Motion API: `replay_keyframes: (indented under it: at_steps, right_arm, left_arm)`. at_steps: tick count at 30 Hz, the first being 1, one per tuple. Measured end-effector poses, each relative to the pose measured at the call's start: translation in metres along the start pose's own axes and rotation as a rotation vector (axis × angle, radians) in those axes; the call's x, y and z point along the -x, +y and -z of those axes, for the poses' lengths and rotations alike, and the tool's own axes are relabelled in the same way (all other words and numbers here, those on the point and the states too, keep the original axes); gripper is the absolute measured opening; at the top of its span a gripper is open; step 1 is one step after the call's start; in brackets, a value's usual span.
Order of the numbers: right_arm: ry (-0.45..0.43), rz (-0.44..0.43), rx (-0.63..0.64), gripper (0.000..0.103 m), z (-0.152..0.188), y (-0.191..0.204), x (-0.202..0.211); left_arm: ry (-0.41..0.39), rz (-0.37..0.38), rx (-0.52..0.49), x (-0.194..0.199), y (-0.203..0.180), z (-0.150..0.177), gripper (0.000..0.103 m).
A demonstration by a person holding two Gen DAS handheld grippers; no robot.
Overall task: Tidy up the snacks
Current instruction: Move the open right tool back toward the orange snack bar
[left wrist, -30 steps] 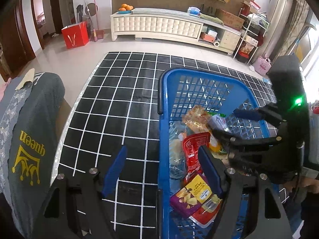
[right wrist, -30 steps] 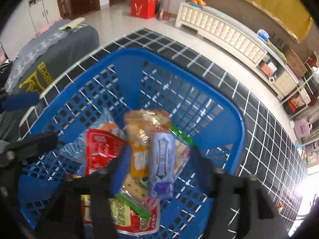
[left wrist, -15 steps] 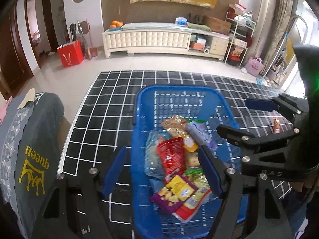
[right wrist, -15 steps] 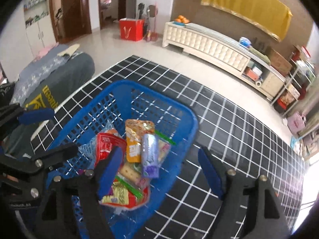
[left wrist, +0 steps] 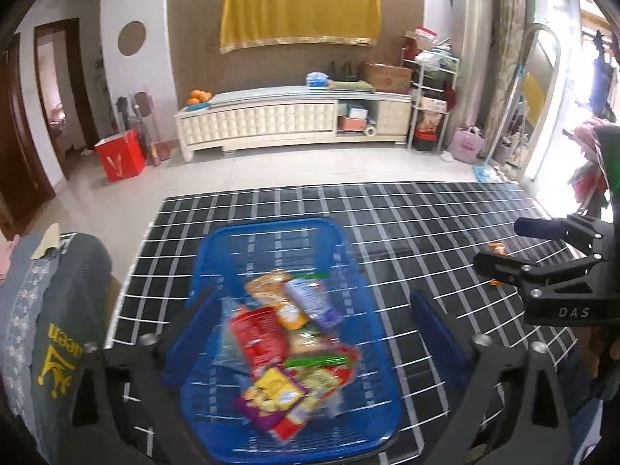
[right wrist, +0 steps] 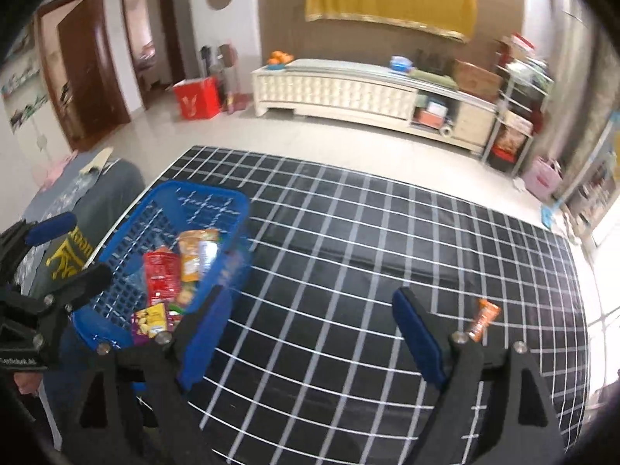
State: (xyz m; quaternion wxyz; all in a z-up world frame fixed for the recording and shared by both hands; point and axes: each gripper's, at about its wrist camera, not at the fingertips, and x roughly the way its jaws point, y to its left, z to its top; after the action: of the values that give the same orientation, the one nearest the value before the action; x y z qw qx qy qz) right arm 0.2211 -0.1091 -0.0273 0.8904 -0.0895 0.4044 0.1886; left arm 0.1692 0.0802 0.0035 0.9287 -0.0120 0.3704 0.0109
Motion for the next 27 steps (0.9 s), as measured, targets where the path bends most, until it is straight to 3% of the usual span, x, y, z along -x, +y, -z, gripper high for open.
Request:
replay_keyframes:
  at_steps: [4, 7, 16, 22, 27]
  right_arm:
    - [-0.018, 0.026, -0.054, 0.093, 0.01, -0.032, 0.013]
    - [-0.029, 0.062, -0.07, 0.103, 0.017, -0.053, 0.02]
    - [-0.017, 0.11, -0.128, 0.103, 0.033, -0.11, 0.024]
    - [0.03, 0.124, -0.174, 0.103, 0.044, -0.145, 0.002]
    - [0.095, 0.126, -0.201, 0.103, 0.053, -0.17, -0.029]
  left_arm:
    - [0.007, 0.034, -0.044, -0.006, -0.034, -0.005, 0.103]
    - [0.011, 0.052, -0.056, -0.013, -0.057, -0.008, 0.103]
    - [0.038, 0.085, -0.103, -0.038, -0.121, -0.02, 0.103]
    - [0.064, 0.064, -0.145, -0.068, -0.152, -0.024, 0.103]
    - [0.113, 0.046, -0.103, -0.104, -0.164, -0.022, 0.103]
